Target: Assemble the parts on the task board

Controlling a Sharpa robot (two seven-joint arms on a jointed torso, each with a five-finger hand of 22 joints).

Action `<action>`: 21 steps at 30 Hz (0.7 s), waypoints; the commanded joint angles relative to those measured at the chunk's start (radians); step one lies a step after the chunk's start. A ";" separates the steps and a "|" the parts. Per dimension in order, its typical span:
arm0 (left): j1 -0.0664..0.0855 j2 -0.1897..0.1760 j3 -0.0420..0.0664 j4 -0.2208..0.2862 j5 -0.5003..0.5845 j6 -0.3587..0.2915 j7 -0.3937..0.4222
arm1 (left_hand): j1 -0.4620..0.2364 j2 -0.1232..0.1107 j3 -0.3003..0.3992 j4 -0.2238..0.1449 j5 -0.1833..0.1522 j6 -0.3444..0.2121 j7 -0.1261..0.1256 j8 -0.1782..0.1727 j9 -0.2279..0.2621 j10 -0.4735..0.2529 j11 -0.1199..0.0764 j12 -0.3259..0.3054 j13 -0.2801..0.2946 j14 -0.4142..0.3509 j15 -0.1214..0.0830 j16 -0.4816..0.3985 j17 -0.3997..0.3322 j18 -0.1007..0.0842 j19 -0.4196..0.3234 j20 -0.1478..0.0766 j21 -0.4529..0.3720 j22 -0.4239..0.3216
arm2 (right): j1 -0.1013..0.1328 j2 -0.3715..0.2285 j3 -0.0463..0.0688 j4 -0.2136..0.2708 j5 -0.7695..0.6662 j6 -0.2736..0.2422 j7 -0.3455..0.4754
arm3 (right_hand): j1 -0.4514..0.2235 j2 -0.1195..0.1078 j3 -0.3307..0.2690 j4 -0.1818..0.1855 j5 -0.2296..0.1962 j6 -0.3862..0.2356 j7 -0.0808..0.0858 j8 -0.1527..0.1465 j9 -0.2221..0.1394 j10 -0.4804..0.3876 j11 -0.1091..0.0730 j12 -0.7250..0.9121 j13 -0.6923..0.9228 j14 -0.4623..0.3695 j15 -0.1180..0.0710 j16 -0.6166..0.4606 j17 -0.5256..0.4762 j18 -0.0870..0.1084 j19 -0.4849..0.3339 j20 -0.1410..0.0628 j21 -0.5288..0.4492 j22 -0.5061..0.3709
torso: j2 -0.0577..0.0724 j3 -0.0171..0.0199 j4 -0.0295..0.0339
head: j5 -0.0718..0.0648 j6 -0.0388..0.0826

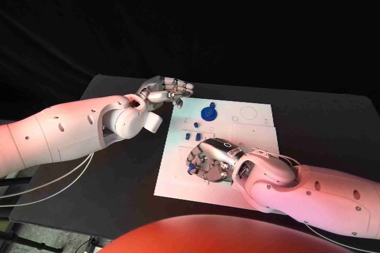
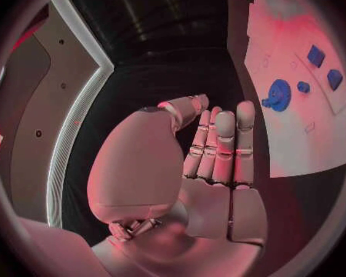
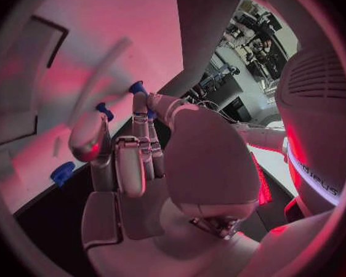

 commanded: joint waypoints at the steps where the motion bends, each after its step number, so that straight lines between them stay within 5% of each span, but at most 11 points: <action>1: 0.000 0.002 0.001 0.003 -0.003 0.016 0.004 | -0.008 0.004 -0.002 -0.005 0.003 -0.004 -0.003 0.005 -0.001 -0.005 0.000 0.005 -0.001 -0.007 0.001 0.006 -0.001 0.015 -0.001 0.008 -0.002 -0.001 | -0.002 0.002 -0.001 -0.005 -0.004 0.017 -0.004 | -0.002 0.008 0.001 -0.002 0.003 0.005 0.001 0.052 0.085 0.005 0.003 -0.005 0.001 0.046 -0.007 -0.004 -0.001 -0.003 -0.007 -0.003 -0.006 -0.001 | 0.000 -0.0002 -0.0009 | 0.000 0.000; 13: 0.000 0.001 0.001 0.003 -0.003 0.017 0.003 | -0.011 0.005 -0.003 -0.006 0.003 -0.005 -0.003 0.008 -0.002 -0.009 0.001 0.008 -0.002 -0.010 0.001 0.007 -0.004 0.015 -0.003 0.009 -0.002 -0.002 | -0.006 0.006 -0.003 -0.012 -0.008 0.038 -0.015 | -0.011 -0.001 0.001 -0.011 0.002 -0.004 0.004 0.053 0.091 -0.001 0.006 -0.012 0.003 0.044 -0.005 -0.006 -0.006 -0.001 -0.012 -0.002 -0.018 -0.006 | 0.000 0.0003 -0.0008 | 0.001 0.000; 18: 0.000 0.001 0.001 0.003 -0.003 0.017 0.003 | -0.011 0.005 -0.003 -0.006 0.003 -0.005 -0.003 0.008 -0.002 -0.009 0.001 0.008 -0.002 -0.010 0.001 0.007 -0.004 0.015 -0.003 0.009 -0.002 -0.002 | -0.006 0.007 -0.004 -0.013 -0.008 0.042 -0.011 | -0.043 -0.044 -0.010 -0.021 0.000 -0.080 0.029 0.009 0.077 -0.018 0.022 -0.024 0.012 0.045 0.008 -0.004 -0.003 -0.001 -0.015 0.007 -0.028 -0.007 | 0.000 -0.0003 -0.0008 | 0.001 0.000; 21: 0.000 0.001 0.001 0.002 -0.003 0.017 0.002 | -0.011 0.005 -0.003 -0.006 0.003 -0.005 -0.003 0.008 -0.002 -0.009 0.001 0.008 -0.002 -0.010 0.001 0.007 -0.004 0.015 -0.003 0.009 -0.002 -0.002 | -0.006 0.006 -0.004 -0.013 -0.007 0.039 -0.006 | -0.059 -0.068 -0.024 -0.022 -0.001 -0.124 0.030 -0.019 0.066 -0.019 0.022 -0.025 0.019 0.045 0.009 -0.004 -0.003 0.000 -0.015 0.010 -0.031 -0.007 | 0.000 0.0000 -0.0003 | 0.000 0.000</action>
